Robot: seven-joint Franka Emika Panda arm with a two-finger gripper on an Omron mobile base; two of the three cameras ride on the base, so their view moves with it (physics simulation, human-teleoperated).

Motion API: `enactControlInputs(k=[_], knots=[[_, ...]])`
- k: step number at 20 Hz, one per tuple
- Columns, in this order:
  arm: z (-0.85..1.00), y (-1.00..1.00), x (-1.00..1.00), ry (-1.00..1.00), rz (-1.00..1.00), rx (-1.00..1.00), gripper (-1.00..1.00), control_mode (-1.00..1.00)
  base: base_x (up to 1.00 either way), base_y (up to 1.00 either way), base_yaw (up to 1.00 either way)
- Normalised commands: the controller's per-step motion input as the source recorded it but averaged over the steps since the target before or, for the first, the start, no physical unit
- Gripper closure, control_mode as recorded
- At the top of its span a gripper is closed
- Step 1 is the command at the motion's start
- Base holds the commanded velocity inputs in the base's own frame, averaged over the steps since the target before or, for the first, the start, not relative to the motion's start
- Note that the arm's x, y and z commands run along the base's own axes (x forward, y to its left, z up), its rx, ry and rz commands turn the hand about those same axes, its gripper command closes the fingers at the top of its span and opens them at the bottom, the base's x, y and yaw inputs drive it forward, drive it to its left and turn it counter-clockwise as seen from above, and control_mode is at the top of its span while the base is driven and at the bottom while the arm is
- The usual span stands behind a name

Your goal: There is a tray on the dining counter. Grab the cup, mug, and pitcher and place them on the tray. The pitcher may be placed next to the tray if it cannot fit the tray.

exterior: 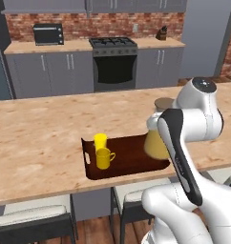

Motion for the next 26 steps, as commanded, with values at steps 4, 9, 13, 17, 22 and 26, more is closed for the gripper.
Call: enactControlInputs(k=[4, 9, 13, 17, 22, 26], knots=[[0.00, 0.00, 0.00, 0.00, 0.00, 0.00, 1.00, 1.00, 0.37, 0.23, 0.00], [-0.08, 0.17, 0.34, 0.01, 0.00, 0.00, 1.00, -1.00, 0.15, 0.11, 0.00], [-0.16, 0.28, 0.67, 0.01, 0.00, 0.00, 1.00, -1.00, 0.00, 0.00, 0.00], [-0.12, 0.18, 0.54, 0.05, 0.00, 0.00, 1.00, -1.00, 0.00, 0.00, 0.00], [-0.18, 0.00, 0.53, 0.06, 0.00, 0.02, 1.00, -1.00, 0.00, 0.00, 0.00], [-0.42, 0.00, 0.48, 0.05, 0.00, 0.01, 1.00, -1.00, 0.00, 0.00, 0.00]])
